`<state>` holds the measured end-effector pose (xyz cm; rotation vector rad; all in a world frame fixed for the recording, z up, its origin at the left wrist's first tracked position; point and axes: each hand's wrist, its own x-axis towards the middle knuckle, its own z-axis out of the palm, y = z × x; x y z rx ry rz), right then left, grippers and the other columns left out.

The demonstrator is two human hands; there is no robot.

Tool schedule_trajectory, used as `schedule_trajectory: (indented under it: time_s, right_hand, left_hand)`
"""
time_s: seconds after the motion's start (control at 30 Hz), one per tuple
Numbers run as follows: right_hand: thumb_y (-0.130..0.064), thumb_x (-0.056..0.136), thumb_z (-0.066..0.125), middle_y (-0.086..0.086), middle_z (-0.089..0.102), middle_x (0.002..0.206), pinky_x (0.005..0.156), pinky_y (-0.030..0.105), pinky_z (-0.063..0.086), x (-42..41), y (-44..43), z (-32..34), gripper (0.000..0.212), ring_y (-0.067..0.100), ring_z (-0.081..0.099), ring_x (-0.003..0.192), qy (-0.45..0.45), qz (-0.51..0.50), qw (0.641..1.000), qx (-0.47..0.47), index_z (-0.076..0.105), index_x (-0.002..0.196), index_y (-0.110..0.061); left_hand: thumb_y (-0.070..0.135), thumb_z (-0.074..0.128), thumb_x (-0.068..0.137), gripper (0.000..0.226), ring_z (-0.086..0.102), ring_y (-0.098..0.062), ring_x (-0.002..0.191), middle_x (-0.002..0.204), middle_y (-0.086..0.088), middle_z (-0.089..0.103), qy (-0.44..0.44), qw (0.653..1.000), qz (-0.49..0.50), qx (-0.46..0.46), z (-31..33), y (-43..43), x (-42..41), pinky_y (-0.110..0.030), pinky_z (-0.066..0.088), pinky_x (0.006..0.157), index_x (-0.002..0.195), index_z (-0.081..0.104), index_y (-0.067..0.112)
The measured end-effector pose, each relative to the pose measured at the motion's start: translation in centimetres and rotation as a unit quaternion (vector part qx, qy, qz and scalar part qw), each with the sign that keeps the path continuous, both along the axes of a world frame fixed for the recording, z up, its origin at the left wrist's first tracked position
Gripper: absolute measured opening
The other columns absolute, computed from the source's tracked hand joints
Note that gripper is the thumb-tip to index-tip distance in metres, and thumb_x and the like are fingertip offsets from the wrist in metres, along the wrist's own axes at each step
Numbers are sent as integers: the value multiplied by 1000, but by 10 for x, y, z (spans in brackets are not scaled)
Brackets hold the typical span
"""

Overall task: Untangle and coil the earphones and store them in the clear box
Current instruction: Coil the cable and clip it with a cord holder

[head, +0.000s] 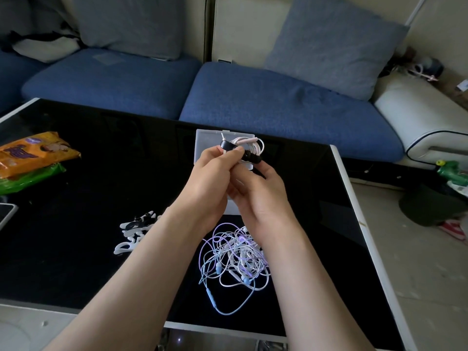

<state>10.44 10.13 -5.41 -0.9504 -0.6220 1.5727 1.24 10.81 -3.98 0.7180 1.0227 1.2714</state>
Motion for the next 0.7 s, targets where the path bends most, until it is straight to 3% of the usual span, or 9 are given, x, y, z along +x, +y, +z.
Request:
schedule_trajectory:
  time_s: [0.1,0.17,0.27,0.37,0.53,0.7]
  right_hand:
    - [1,93,75,19,79,103,74,32,59,2,-2,-4,40,25,70,85,-52,3,999,8,68,132,-4]
    - [1,94,73,12,78,93,66,25,57,4,-2,-4,26,16,69,74,-74,5,997,15,76,120,-1]
    - [-5,93,77,7,72,81,57,20,50,7,-1,-4,9,13,61,71,-102,-7,995,7,83,99,-7]
    - [-7,94,78,10,73,81,60,21,51,10,0,-5,5,13,63,72,-122,-19,992,5,83,94,-6]
    - [-4,96,75,17,77,87,63,22,56,13,0,1,16,15,70,70,-107,-20,994,-11,77,111,3]
    - [0,96,74,15,78,82,67,21,61,16,-3,6,7,15,74,69,-54,-47,997,-33,80,98,1]
  left_hand:
    - [20,68,101,36,71,-27,95,102,-11,75,18,1000,2,-2,1,-2,1,-34,51,76,132,58,4]
    - [20,68,102,32,68,-25,89,99,-11,73,25,1000,8,3,2,-2,0,-33,49,68,127,56,5]
    - [28,70,102,26,63,-21,88,96,-8,68,33,999,15,9,2,-1,-3,-40,47,74,119,55,13]
    - [27,70,102,27,61,-26,87,97,-14,66,19,1000,21,10,1,-1,-5,-41,49,68,115,53,11]
    - [25,71,102,28,65,-20,68,88,-12,72,1,999,38,10,1,0,-10,-36,53,59,115,51,10]
    - [22,66,105,30,71,-23,80,97,-16,73,-26,999,34,-7,5,-1,-11,-33,60,66,126,57,3]
